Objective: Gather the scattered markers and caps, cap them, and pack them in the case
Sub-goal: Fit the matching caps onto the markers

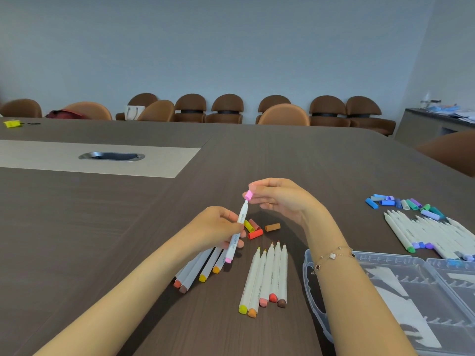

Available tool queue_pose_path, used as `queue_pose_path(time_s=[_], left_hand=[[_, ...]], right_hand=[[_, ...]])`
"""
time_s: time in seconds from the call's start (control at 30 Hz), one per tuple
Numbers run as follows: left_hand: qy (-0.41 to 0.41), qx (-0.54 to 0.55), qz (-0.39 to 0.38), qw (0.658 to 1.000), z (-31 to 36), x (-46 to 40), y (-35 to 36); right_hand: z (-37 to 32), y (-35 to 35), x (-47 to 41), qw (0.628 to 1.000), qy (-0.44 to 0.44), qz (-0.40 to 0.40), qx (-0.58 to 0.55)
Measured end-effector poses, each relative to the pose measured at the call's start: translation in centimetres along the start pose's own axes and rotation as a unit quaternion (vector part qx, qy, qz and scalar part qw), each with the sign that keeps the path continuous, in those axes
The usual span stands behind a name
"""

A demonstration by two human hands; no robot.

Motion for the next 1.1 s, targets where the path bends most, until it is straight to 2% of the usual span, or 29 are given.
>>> queue_pose_path(time_s=[0.23,0.4,0.57,0.63,0.7,0.77,0.87,1.03,1.1], left_hand=[[0.029,0.02,-0.011,0.999,0.5,0.7,0.3],[0.041,0.07,0.03,0.996,0.6,1.0,-0.6],[0.035,0.083,0.025,0.996,0.6,1.4,0.6],[0.055,0.047,0.048,0.996,1.3,1.2,-0.1],[0.046,-0.006,0.046,0.998,1.1,1.1,-0.4],[0.025,-0.144,0.034,0.989,0.2,1.1,0.1],[0.025,-0.315,0.032,0.948,-0.6,1.3,1.0],[0.078,-0.396,0.064,0.913,0.8,2.1,1.5],[0.101,-0.385,0.049,0.916,1.0,2.0,2.3]], right_hand=[[-0.5,0.5,0.4,0.996,-0.034,-0.006,0.081],[-1.7,0.6,0.3,0.997,-0.061,-0.003,0.055],[-1.7,1.1,0.5,0.995,-0.055,-0.038,0.078],[-2.4,0.4,0.8,0.995,-0.065,-0.041,0.069],[-2.3,-0.2,0.8,0.992,-0.058,-0.028,0.111],[-1.4,-0.9,0.3,0.982,-0.043,0.002,0.181],[-0.5,-2.8,0.0,0.962,-0.035,0.065,0.263],[-0.5,-4.1,0.6,0.948,-0.03,0.082,0.307],[-0.8,-4.0,0.6,0.946,-0.034,0.084,0.312]])
Point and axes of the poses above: each hand's wrist, its own x-axis away from the middle knuckle, its own y-axis out of the palm, z = x × y, the point moved 10 cm from there along -x, towards the middle knuckle
